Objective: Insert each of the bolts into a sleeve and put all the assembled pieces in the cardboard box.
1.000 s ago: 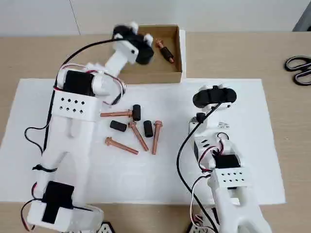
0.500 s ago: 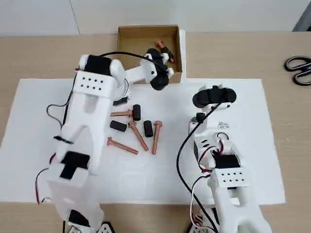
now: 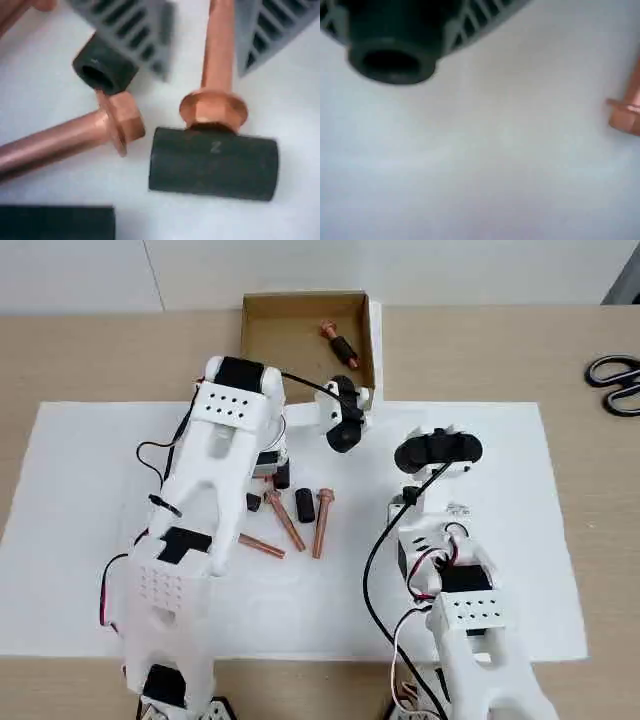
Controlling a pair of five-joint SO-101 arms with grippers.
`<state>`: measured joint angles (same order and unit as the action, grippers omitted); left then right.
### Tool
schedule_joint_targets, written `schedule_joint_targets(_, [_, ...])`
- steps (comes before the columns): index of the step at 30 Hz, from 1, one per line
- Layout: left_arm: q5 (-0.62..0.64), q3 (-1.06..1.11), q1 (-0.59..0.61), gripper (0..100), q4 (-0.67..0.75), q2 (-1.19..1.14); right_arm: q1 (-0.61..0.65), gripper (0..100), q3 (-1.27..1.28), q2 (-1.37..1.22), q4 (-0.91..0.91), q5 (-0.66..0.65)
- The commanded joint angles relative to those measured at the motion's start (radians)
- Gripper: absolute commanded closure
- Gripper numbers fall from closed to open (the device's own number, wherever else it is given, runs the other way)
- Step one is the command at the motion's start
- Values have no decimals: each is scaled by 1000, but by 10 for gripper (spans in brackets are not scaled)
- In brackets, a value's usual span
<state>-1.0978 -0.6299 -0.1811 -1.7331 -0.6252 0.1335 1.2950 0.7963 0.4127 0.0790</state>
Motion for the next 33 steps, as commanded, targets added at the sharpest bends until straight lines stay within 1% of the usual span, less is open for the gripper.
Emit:
schedule_joint_targets(1, [-3, -54, 31, 870, -18, 14, -4, 994, -8, 28, -24, 0])
schedule_joint_targets(7, [-6, -51, 63, 870, -18, 6, -4, 994, -8, 28, -24, 0])
schedule_joint_targets(15, [-8, -47, 66, 870, -18, -2, -4, 994, -8, 28, -24, 0])
schedule_joint_targets(21, [-5, -56, 66, 870, -18, -101, -4, 994, -8, 28, -24, 0])
schedule_joint_targets(25, [-8, -56, 66, 870, -17, -124, -4, 994, -8, 28, -24, 0])
schedule_joint_targets(33, [-5, -56, 66, 870, 72, -187, -4, 994, -8, 28, -24, -3])
